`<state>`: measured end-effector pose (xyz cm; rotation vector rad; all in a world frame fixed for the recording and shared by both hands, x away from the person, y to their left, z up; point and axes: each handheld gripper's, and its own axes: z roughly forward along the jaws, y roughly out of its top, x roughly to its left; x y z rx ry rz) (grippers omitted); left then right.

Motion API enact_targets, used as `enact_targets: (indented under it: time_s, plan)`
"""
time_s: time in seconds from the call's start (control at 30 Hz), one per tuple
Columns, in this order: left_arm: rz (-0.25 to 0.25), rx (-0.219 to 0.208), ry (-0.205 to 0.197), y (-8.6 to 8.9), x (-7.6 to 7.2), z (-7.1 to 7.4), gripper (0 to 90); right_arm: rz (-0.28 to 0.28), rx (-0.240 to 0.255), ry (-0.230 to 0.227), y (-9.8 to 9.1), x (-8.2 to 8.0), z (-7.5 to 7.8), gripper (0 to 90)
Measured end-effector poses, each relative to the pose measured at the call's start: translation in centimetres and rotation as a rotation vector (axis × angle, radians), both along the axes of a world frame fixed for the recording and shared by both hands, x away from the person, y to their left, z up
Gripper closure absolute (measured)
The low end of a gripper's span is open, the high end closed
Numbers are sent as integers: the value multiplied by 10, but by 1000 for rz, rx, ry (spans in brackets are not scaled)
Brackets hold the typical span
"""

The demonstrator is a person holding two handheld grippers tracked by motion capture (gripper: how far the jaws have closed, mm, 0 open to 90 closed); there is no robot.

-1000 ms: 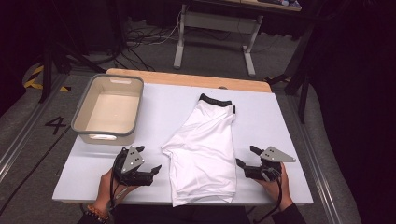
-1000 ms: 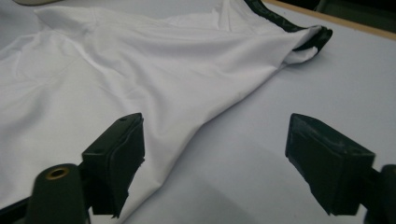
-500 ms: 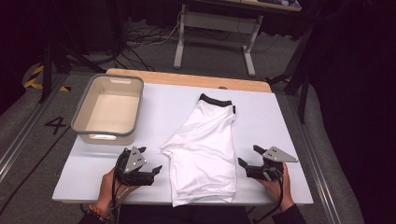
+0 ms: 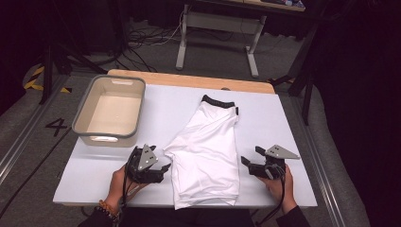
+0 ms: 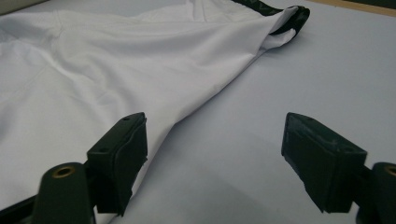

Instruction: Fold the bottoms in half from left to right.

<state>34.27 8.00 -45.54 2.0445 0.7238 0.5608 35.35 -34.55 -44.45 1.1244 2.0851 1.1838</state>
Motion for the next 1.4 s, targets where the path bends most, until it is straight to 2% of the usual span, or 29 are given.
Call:
enact_targets:
  time_s: [0.03, 0.07, 0.1, 0.23, 0.3, 0.37, 0.5, 0.57, 0.7, 0.77, 0.8, 0.83, 0.87, 0.9, 0.93, 0.97, 1.0, 1.03, 1.07, 1.13, 1.17, 1.2, 1.27, 1.3, 1.37, 1.4]
  plan:
    - [7, 0, -7, -4, 2, 2, 225, -3, 6, 1, 1, 3, 1, 237]
    - [11, 21, -19, -11, 6, 5, 226, -3, 13, 8, 2, 6, 3, 235]
    - [-10, 22, -20, -17, 10, 7, 225, 6, 13, 9, 4, 11, 5, 233]
    - [-34, 17, -44, -29, 27, 15, 224, 23, -24, -14, 13, 31, 12, 246]
    - [-49, -13, -22, -33, 42, 18, 227, 11, -18, -8, 16, 42, 15, 249]
    - [-49, -19, -6, -37, 53, 18, 231, 0, 8, 2, 18, 58, 14, 272]
    - [-33, -15, -6, -45, 77, 21, 254, -35, 12, 19, 24, 87, 15, 281]
    - [-31, -24, 9, -49, 89, 23, 284, -41, 34, 21, 26, 101, 19, 292]
    - [-20, -6, 37, -57, 110, 26, 284, -60, 48, 57, 28, 131, 27, 296]
    - [-7, 14, 39, -61, 121, 29, 292, -73, 60, 102, 31, 150, 31, 297]
    - [-6, 18, 52, -64, 128, 30, 297, -75, 58, 113, 33, 156, 32, 297]
    - [-6, 18, 52, -64, 128, 30, 298, -75, 58, 113, 33, 156, 32, 297]
    - [3, 19, 64, -68, 136, 31, 298, -93, 34, 122, 35, 163, 32, 302]
    - [6, 30, 71, -71, 142, 31, 317, -129, 7, 153, 37, 178, 28, 336]
    - [15, 49, 90, -78, 152, 29, 317, -143, -17, 163, 38, 183, 25, 343]
    - [16, 46, 107, -81, 159, 28, 319, -152, -37, 171, 39, 187, 23, 354]
    - [16, 46, 107, -81, 159, 28, 334, -152, -37, 171, 39, 187, 23, 354]
    - [21, 60, 128, -85, 166, 26, 334, -157, -38, 199, 40, 191, 20, 360]
    - [32, 66, 137, -90, 173, 24, 332, -193, -52, 226, 40, 199, 14, 361]
    - [35, 69, 177, -95, 183, 20, 333, -197, -63, 238, 41, 201, 12, 361]
    - [52, 82, 190, -100, 190, 15, 331, -218, -83, 254, 41, 204, 8, 357]
    - [52, 82, 190, -100, 190, 15, 331, -218, -83, 254, 41, 204, 8, 357]
    - [57, 75, 229, -104, 198, 11, 333, -214, -80, 267, 39, 205, 5, 369]
    - [63, 79, 234, -106, 200, 9, 331, -206, -78, 272, 39, 205, 4, 378]
    - [63, 103, 243, -110, 204, 5, 331, -189, -100, 288, 42, 206, 1, 387]
    - [64, 117, 247, -114, 207, 2, 338, -190, -115, 276, 44, 206, 0, 416]
